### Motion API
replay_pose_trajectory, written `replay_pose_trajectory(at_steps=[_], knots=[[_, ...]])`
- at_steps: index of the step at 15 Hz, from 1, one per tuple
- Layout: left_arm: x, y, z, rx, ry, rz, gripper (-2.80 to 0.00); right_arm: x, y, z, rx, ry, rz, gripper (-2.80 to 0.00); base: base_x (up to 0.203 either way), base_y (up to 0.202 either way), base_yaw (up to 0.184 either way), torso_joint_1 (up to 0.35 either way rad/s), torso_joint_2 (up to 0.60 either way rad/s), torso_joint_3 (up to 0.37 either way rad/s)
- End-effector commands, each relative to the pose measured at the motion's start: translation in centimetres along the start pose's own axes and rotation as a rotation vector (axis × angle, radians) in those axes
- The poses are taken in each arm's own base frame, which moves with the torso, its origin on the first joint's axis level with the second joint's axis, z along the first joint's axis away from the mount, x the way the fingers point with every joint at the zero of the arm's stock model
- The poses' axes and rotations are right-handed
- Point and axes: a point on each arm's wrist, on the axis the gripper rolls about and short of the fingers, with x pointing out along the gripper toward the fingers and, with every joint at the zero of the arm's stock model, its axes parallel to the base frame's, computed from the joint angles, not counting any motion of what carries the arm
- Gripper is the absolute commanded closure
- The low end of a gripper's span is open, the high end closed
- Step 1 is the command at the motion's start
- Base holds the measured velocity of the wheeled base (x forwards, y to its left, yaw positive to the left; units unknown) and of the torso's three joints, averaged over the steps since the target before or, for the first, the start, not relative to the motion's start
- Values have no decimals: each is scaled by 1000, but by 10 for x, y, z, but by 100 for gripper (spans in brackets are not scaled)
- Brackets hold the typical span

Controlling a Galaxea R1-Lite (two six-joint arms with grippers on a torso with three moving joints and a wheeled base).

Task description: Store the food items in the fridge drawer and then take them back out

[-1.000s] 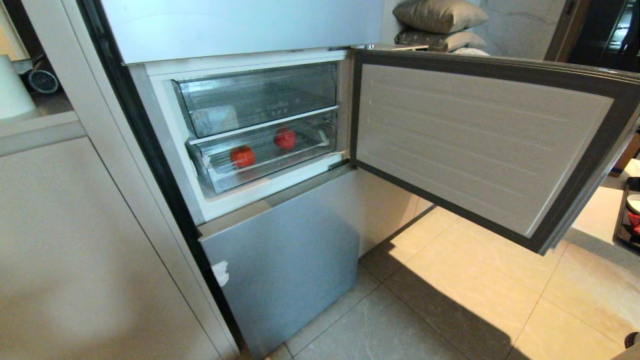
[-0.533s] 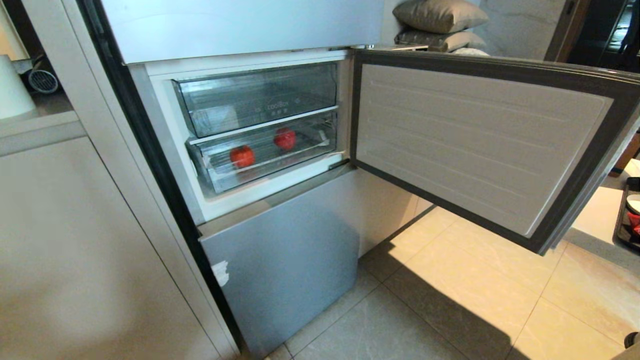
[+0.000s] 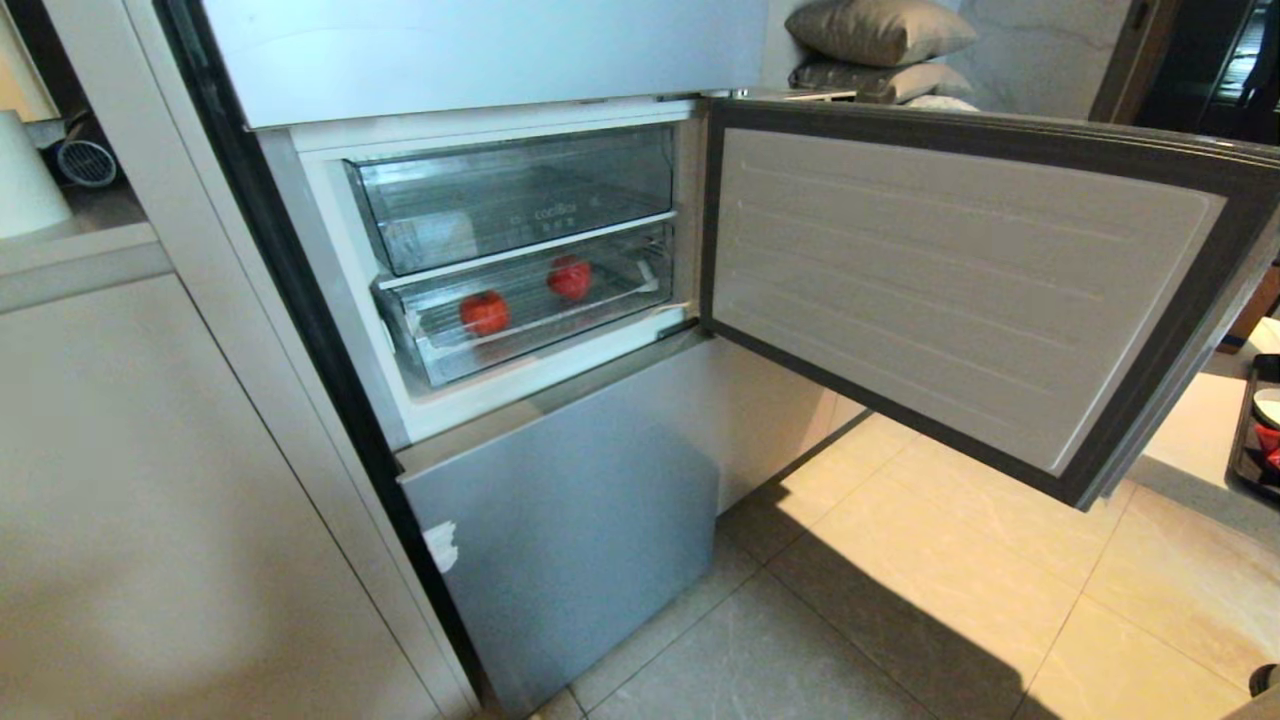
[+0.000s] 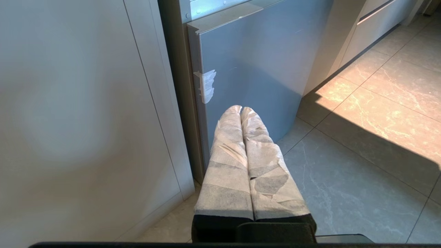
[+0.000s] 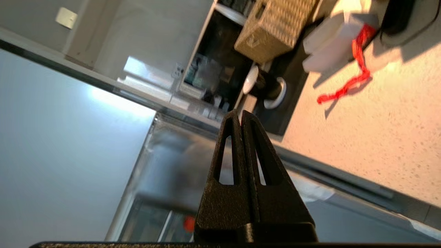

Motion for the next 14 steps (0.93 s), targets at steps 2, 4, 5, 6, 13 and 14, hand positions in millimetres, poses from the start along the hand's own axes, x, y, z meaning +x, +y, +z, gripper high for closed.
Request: replay_pose_trajectory(at_steps=[2, 4, 5, 6, 13, 14], knots=[[0, 0, 0, 0, 0, 2, 0, 35, -31, -10, 98, 87, -4, 0, 0, 0, 0, 0, 0, 0], [0, 0, 0, 0, 0, -1, 0, 45, -28, -20, 133, 119, 26, 0, 0, 0, 0, 0, 0, 0], [0, 0, 0, 0, 0, 1, 0, 50, -24, -26, 150, 138, 44, 0, 0, 0, 0, 0, 0, 0], [0, 0, 0, 0, 0, 1, 0, 54, -22, -31, 158, 153, 56, 0, 0, 0, 0, 0, 0, 0], [0, 0, 0, 0, 0, 2, 0, 17, 16, -55, 142, 307, 130, 0, 0, 0, 0, 0, 0, 0], [0, 0, 0, 0, 0, 0, 0, 3, 30, -59, 123, 307, 149, 0, 0, 0, 0, 0, 0, 0]])
